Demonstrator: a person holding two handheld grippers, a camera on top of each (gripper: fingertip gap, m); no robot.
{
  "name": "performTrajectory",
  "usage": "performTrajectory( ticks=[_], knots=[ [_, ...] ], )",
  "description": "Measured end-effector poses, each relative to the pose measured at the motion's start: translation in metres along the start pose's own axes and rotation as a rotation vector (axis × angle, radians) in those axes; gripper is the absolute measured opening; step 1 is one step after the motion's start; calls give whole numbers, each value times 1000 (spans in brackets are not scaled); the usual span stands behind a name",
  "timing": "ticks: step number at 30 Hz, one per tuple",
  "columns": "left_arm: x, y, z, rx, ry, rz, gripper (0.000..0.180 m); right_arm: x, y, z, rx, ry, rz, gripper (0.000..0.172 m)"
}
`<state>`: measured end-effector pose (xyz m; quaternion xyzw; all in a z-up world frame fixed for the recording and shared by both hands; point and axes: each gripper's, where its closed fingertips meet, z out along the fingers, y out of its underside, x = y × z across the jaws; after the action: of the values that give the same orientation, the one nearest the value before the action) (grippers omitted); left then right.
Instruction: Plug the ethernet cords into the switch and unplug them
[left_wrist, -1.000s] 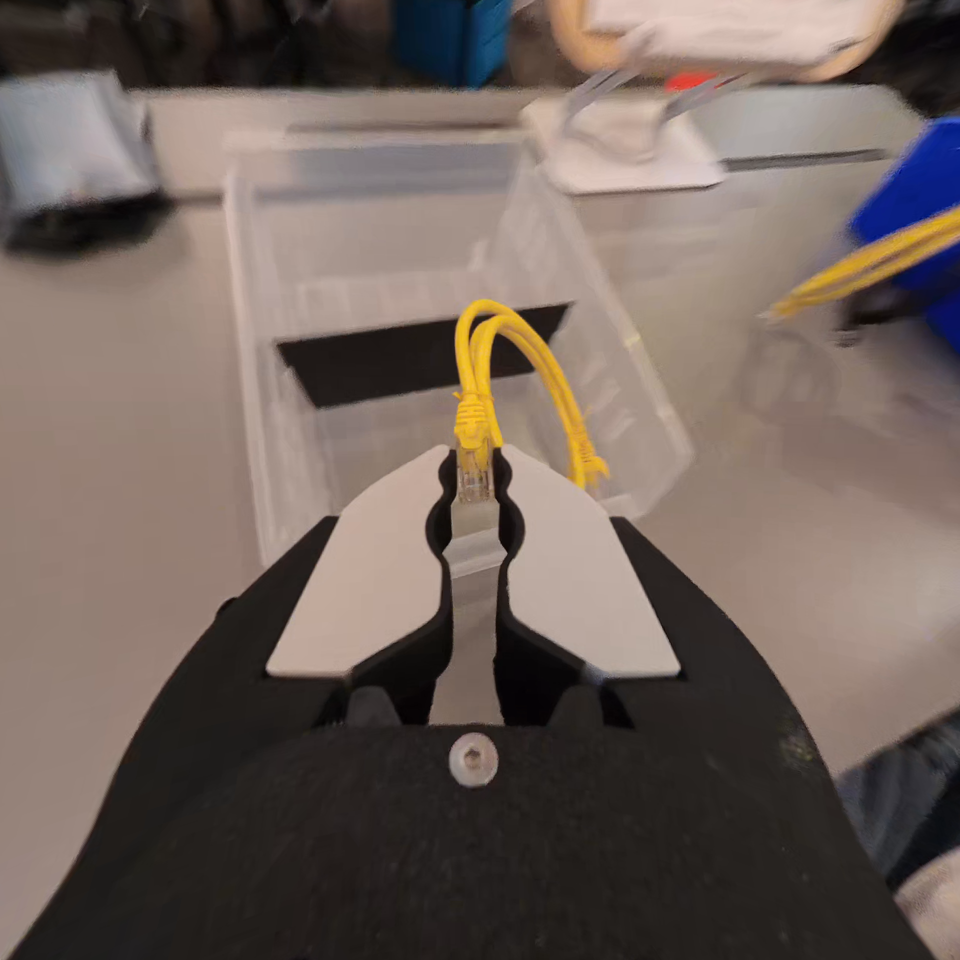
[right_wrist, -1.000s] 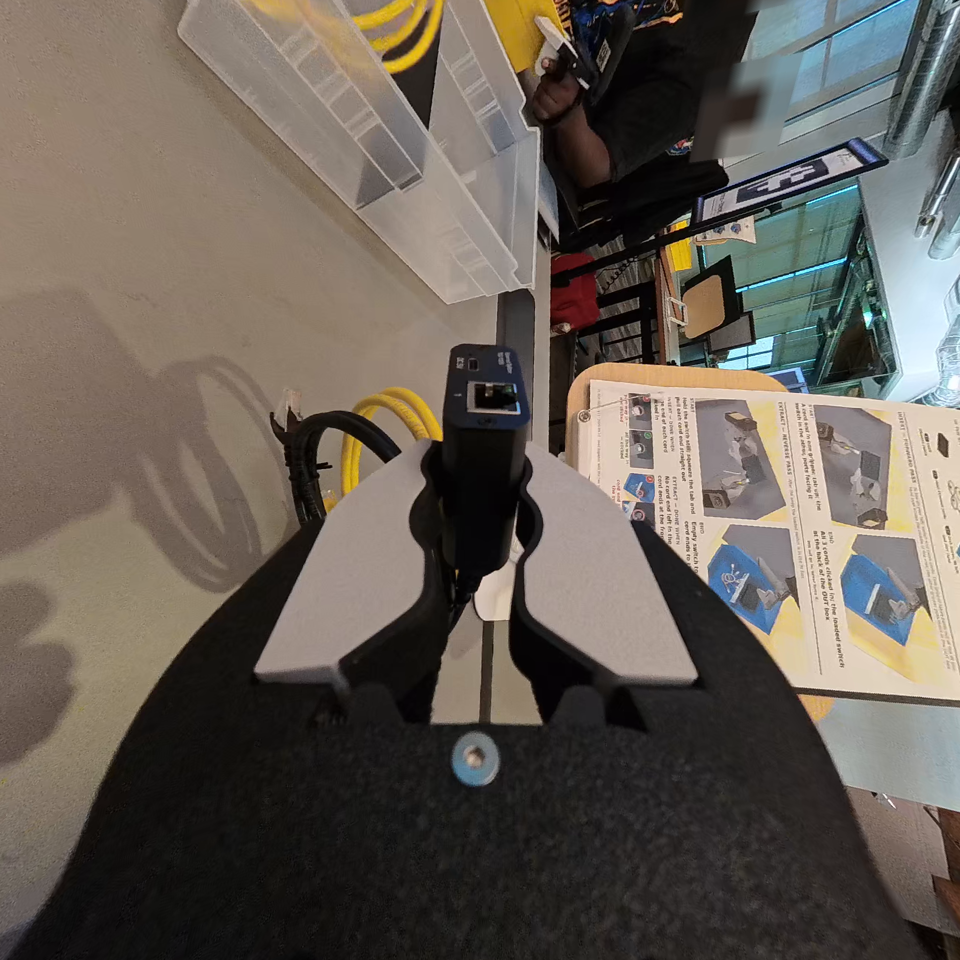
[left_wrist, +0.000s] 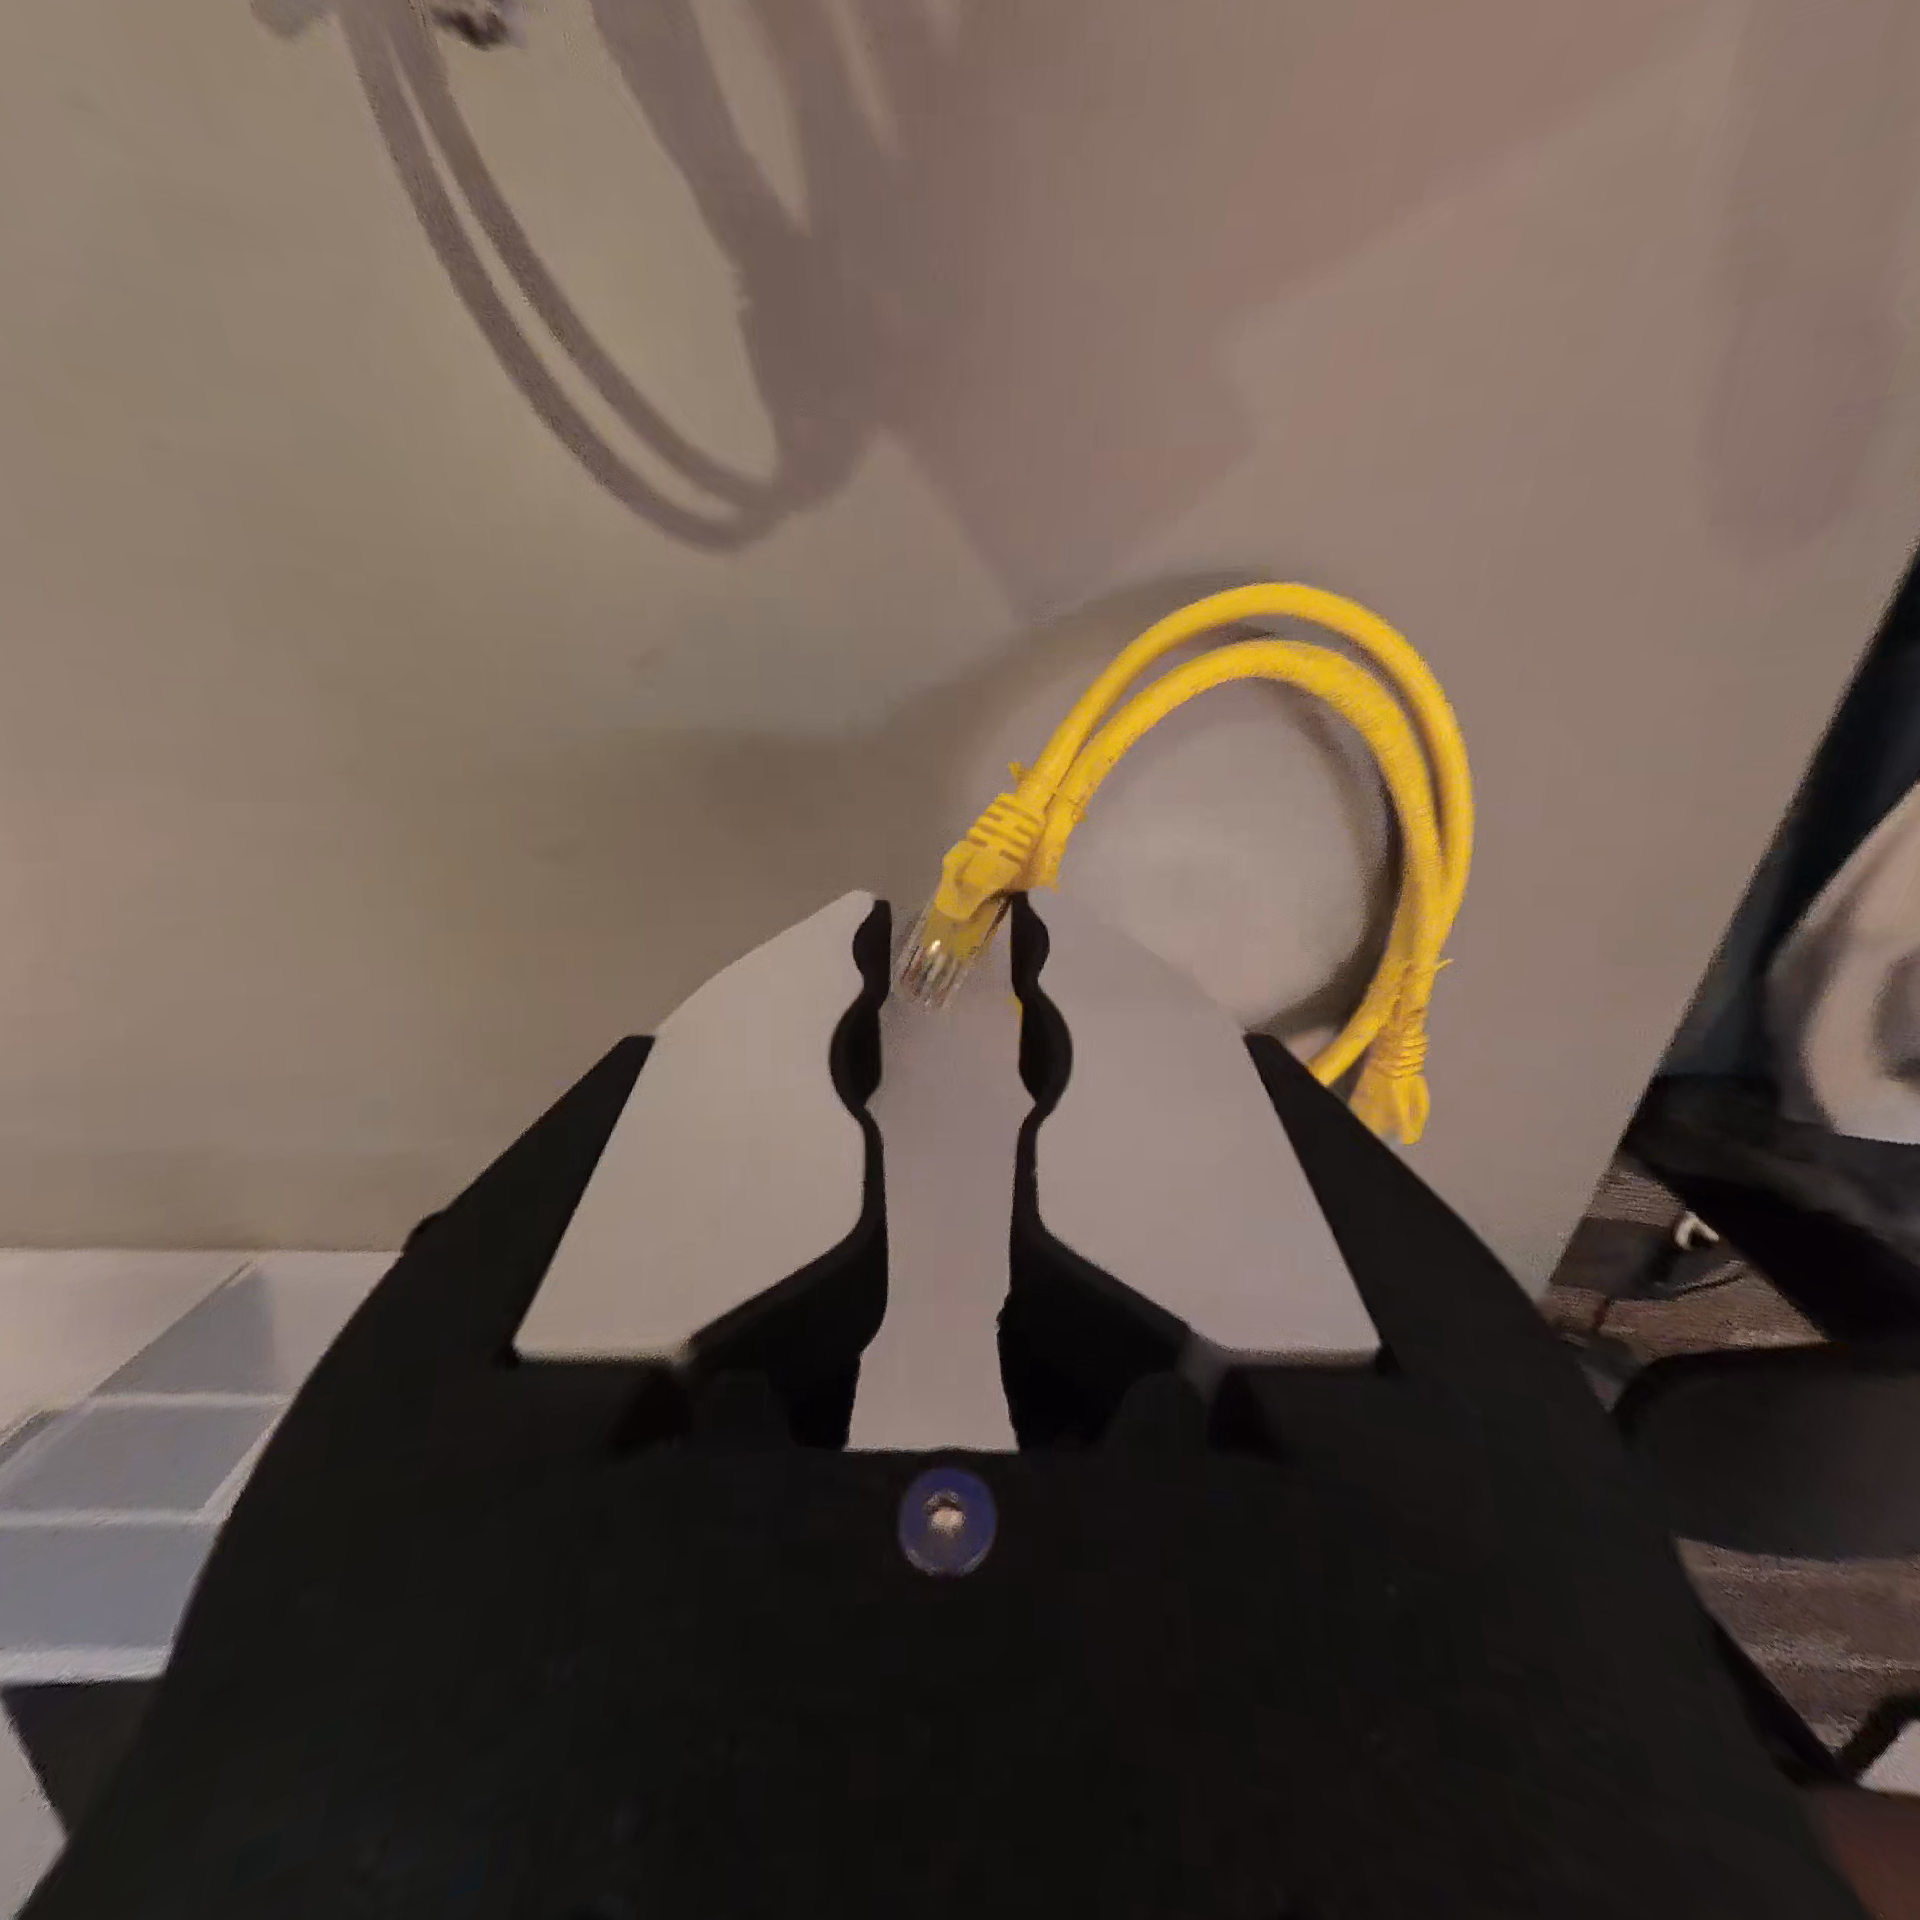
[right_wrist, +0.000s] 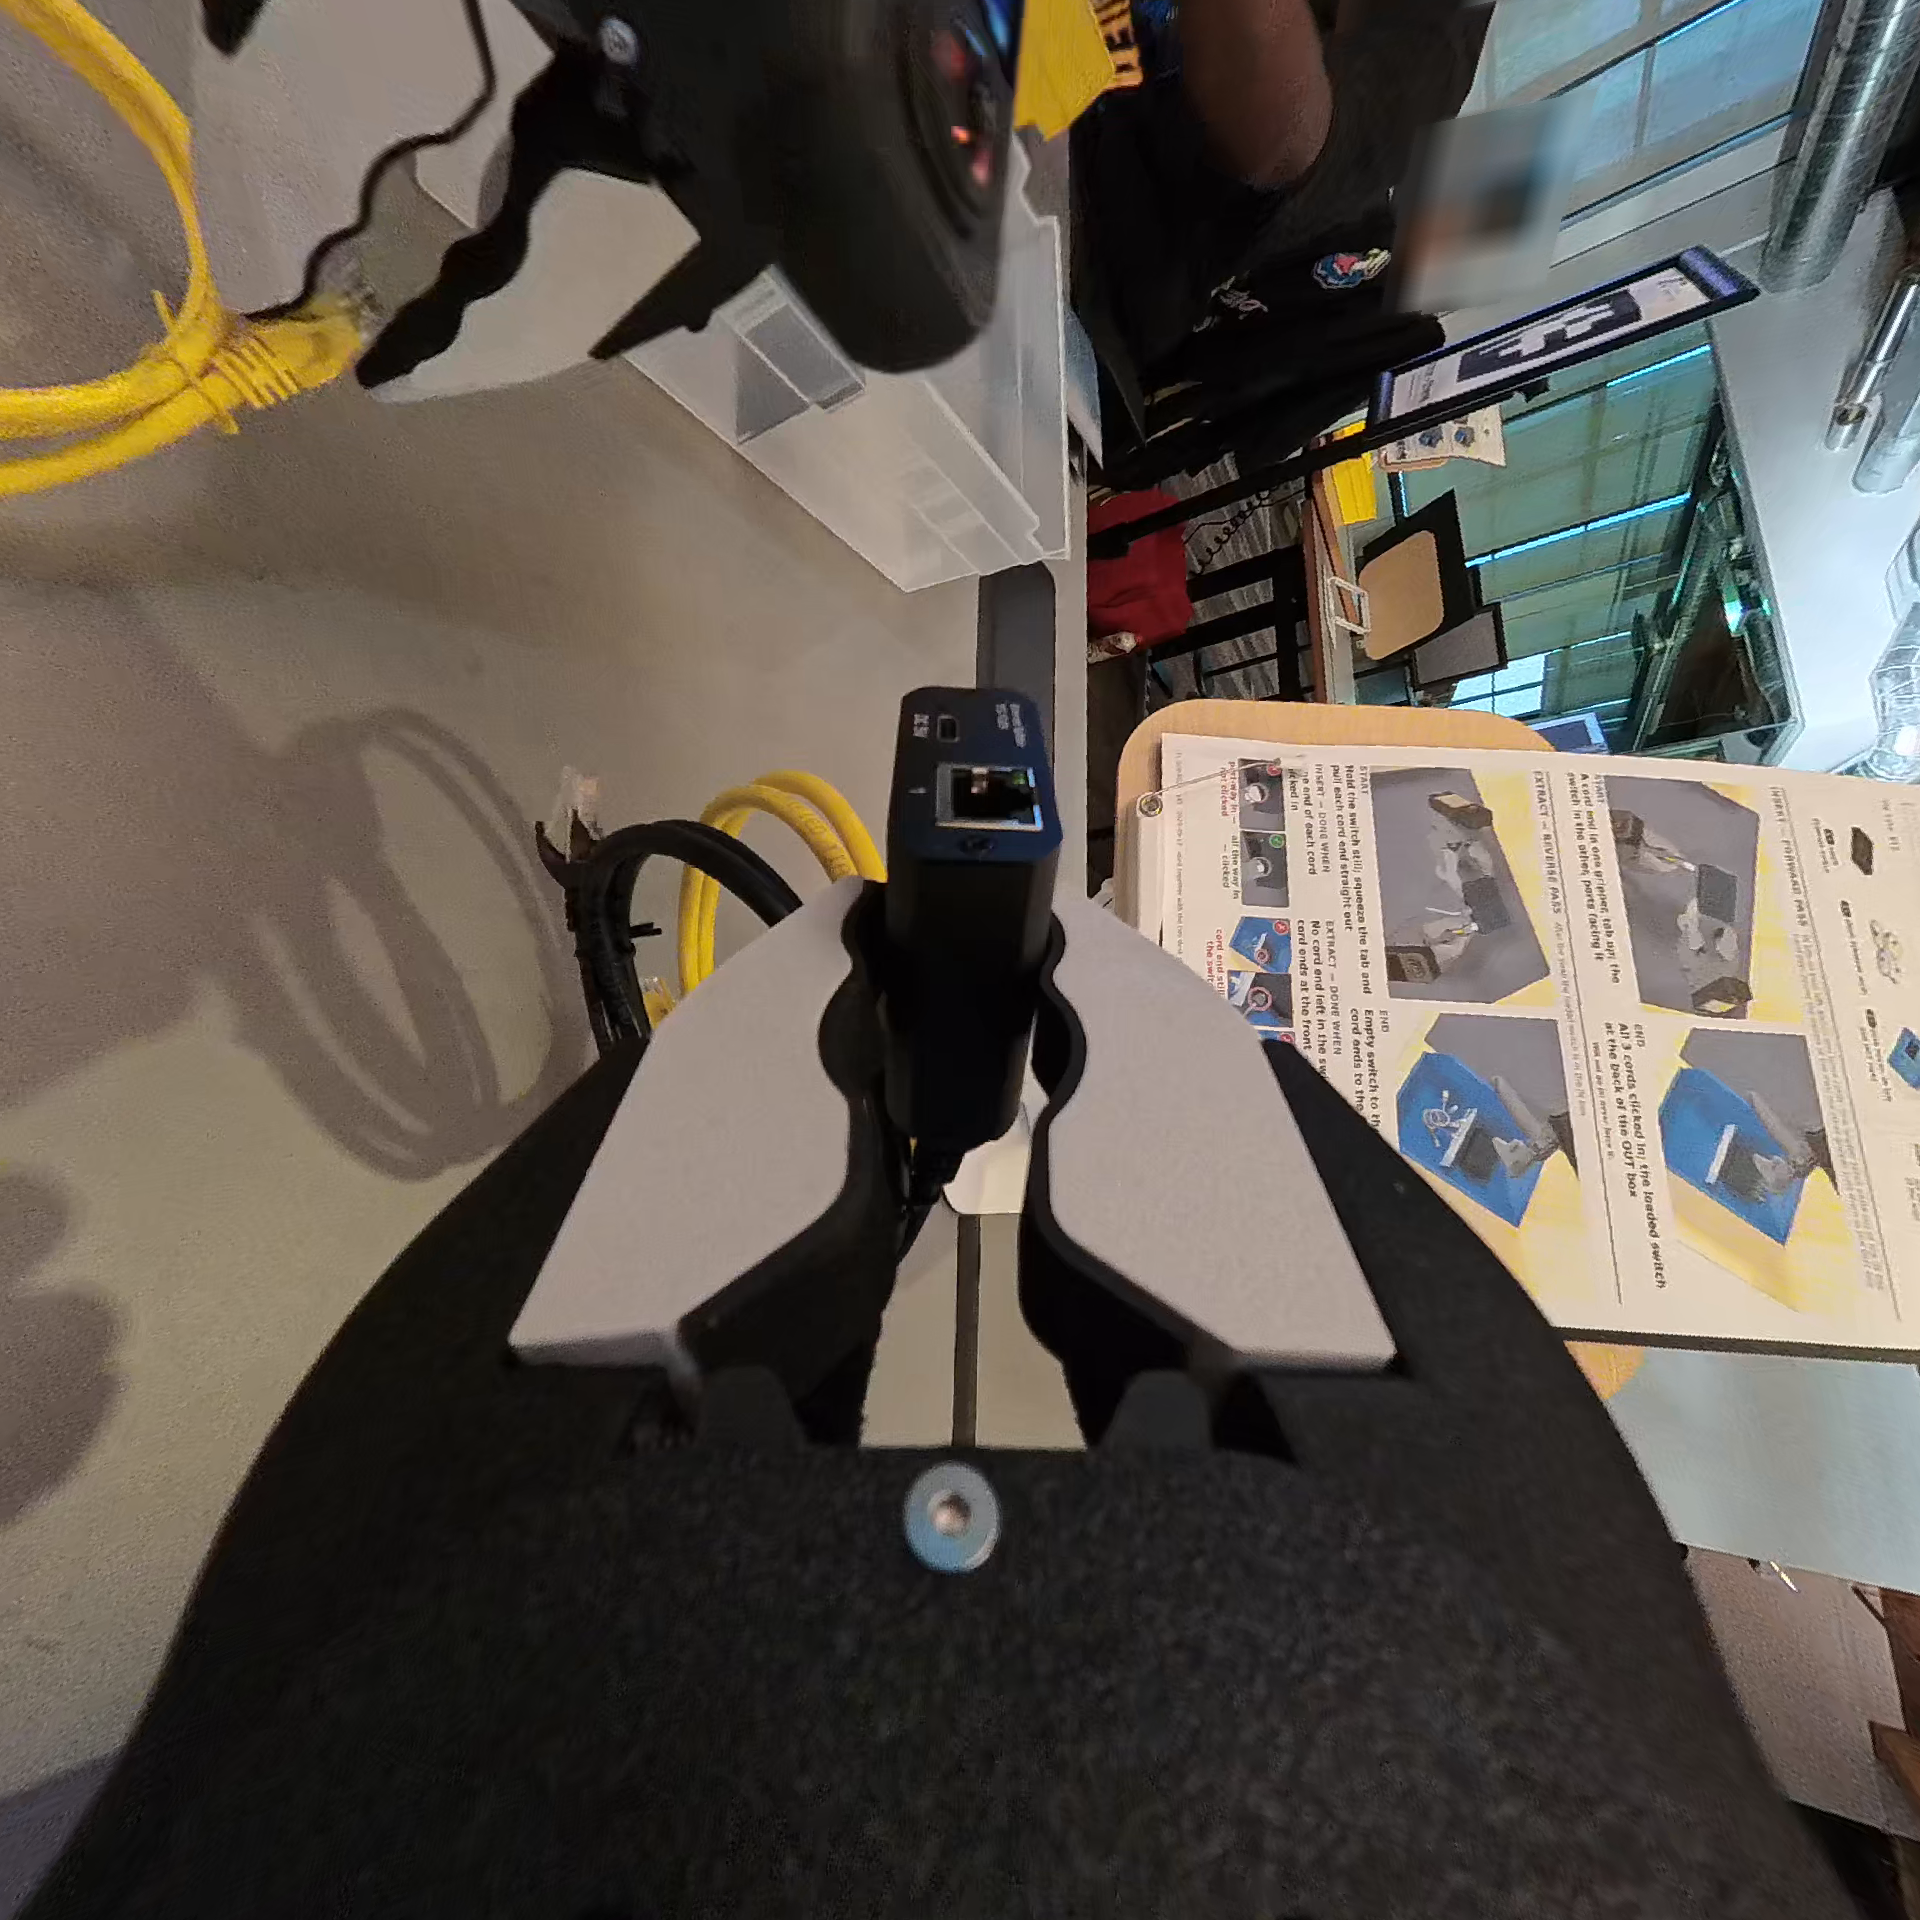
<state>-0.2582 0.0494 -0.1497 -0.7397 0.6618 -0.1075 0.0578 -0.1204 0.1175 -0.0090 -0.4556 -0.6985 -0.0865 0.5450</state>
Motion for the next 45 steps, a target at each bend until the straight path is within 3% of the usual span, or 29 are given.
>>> performTrajectory(
  ticks=[3, 6, 12, 15, 17, 19, 22, 27, 29, 31, 35, 38, 40, 42, 45],
  knots=[
    [3, 6, 2, -21, -52, -11, 33, -1, 0, 1, 0, -4, -1, 24],
    [-1, 6, -13, 69, -158, -64, 40, -1, -2, 1, 1, -5, -8, 24],
    [15, 9, -71, 534, -328, -342, 51, 0, -2, -1, -2, 2, -9, 24],
    [53, 14, -77, 737, -321, -437, 55, 1, -1, -1, -7, 2, -12, 24],
    [82, 14, -64, 787, -299, -432, 55, 1, -1, -1, -6, 2, -9, 24],
    [101, 15, -43, 754, -295, -423, 55, 1, -2, -1, -1, -1, -5, 24],
    [100, 8, -24, 725, -338, -507, 59, -1, -3, 1, 3, -10, 5, 24],
    [59, -9, -13, 772, -412, -994, 56, -6, -2, 5, -16, -23, -14, 24],
    [50, -18, -7, 798, -446, -1118, 61, -8, -3, 6, -20, -30, -22, 24],
    [47, -22, 7, 711, -487, -1171, 63, -10, -4, 7, -22, -41, -25, 24],
    [36, -17, 36, 439, -602, -1198, 68, -12, -6, 7, -20, -49, -33, 24],
    [34, -28, 53, 408, -531, -1183, 72, -12, -8, 5, -22, -43, -43, 24],
    [33, -38, 54, 450, -494, -1135, 58, -11, -9, 3, -24, -39, -47, 24],
    [40, -52, 58, 489, -394, -1050, 18, -9, -8, 2, -25, -36, -49, 24],
    [52, -58, 60, 498, -311, -943, 11, -6, -5, 0, -28, -30, -38, 24]
  ],
)
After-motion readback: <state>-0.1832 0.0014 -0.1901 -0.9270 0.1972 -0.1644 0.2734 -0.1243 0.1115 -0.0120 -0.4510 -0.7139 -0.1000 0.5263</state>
